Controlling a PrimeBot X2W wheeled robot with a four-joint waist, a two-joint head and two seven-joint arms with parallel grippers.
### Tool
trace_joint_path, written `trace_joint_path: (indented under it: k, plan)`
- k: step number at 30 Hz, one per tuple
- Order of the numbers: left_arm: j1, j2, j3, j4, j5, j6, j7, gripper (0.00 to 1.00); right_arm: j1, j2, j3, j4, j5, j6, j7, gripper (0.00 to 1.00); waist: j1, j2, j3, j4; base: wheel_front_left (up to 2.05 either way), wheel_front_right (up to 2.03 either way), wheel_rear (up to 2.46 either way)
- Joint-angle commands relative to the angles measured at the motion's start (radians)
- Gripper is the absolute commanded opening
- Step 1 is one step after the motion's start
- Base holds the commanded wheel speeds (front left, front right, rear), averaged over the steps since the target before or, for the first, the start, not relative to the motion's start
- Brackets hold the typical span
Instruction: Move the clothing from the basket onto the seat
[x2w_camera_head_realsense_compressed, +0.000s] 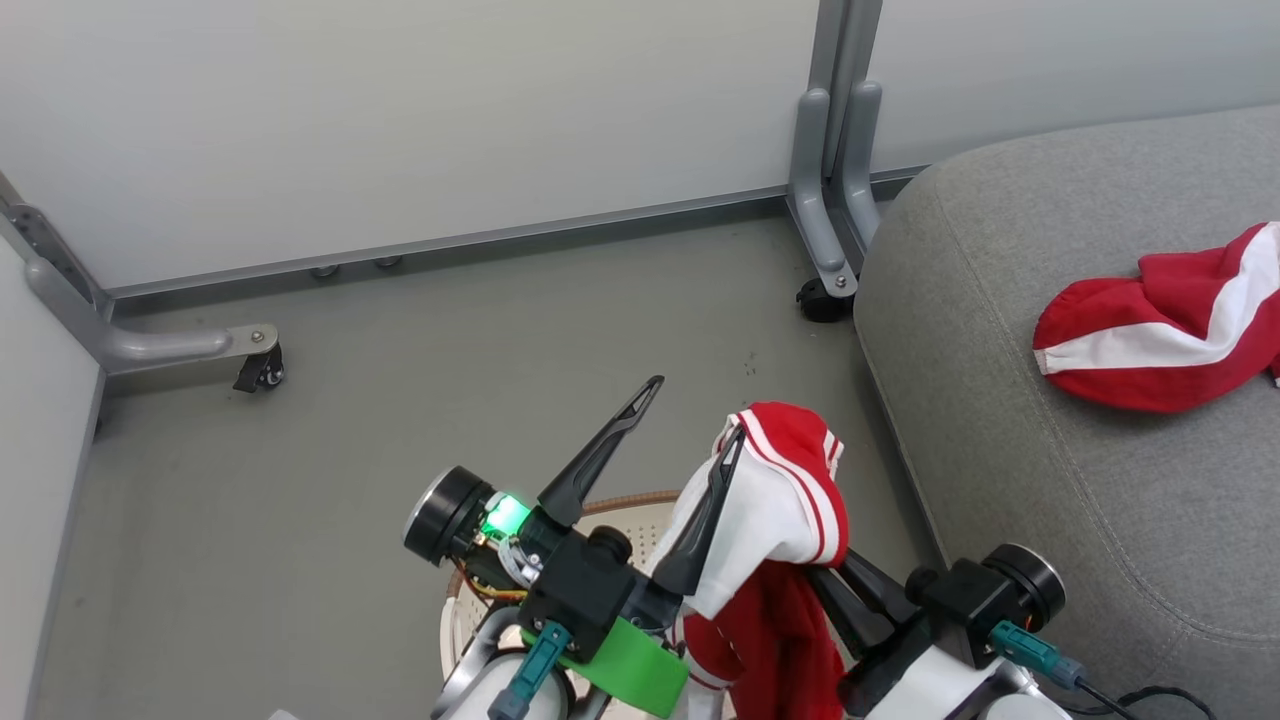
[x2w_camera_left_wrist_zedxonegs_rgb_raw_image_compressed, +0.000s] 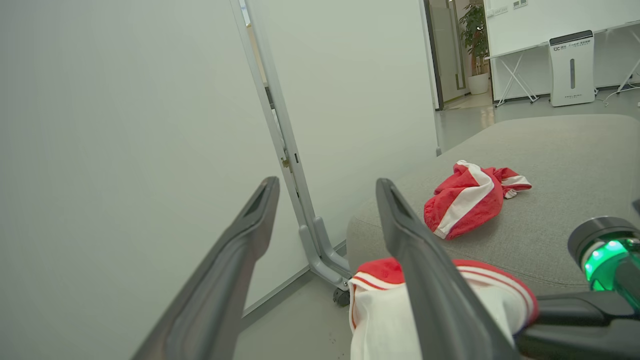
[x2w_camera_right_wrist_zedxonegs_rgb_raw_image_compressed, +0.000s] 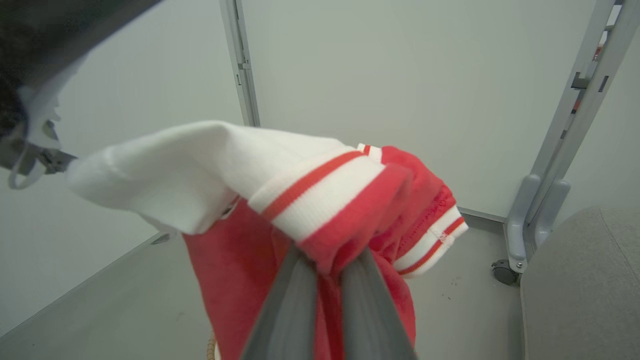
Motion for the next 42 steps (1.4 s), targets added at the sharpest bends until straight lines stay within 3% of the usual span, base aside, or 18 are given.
trace_joint_path:
  k: [1,12,27,38,42]
  plan:
    - [0.010,-0.001,0.006,0.002,-0.001,-0.001,0.000,1.00,0.003,-0.004,-0.004,-0.006,0.002,-0.002,0.000,0.00,0.0000,0.0000,0.001,-0.001,0.00,0.00,0.00]
    - [0.041,-0.006,0.025,0.025,-0.057,-0.035,0.000,1.00,-0.011,0.021,-0.084,-0.049,0.016,-0.002,0.000,0.00,0.0000,0.0000,0.031,-0.049,0.00,0.00,0.00]
    - [0.025,0.045,0.036,0.015,-0.026,-0.124,0.000,1.00,-0.044,0.065,-0.234,-0.223,0.005,-0.002,0.000,0.00,0.0000,0.0000,0.179,-0.272,0.00,0.00,0.00]
    - [-0.009,0.117,0.013,0.053,-0.017,-0.154,0.000,1.00,0.024,0.113,-0.319,-0.318,-0.007,-0.002,0.000,0.00,0.0000,0.0000,0.307,-0.437,0.00,0.00,0.00]
    - [-0.034,0.143,-0.022,0.071,-0.027,-0.160,0.000,1.00,0.052,0.134,-0.369,-0.349,-0.014,-0.002,0.000,0.00,0.0000,0.0000,0.347,-0.452,0.00,0.00,0.00]
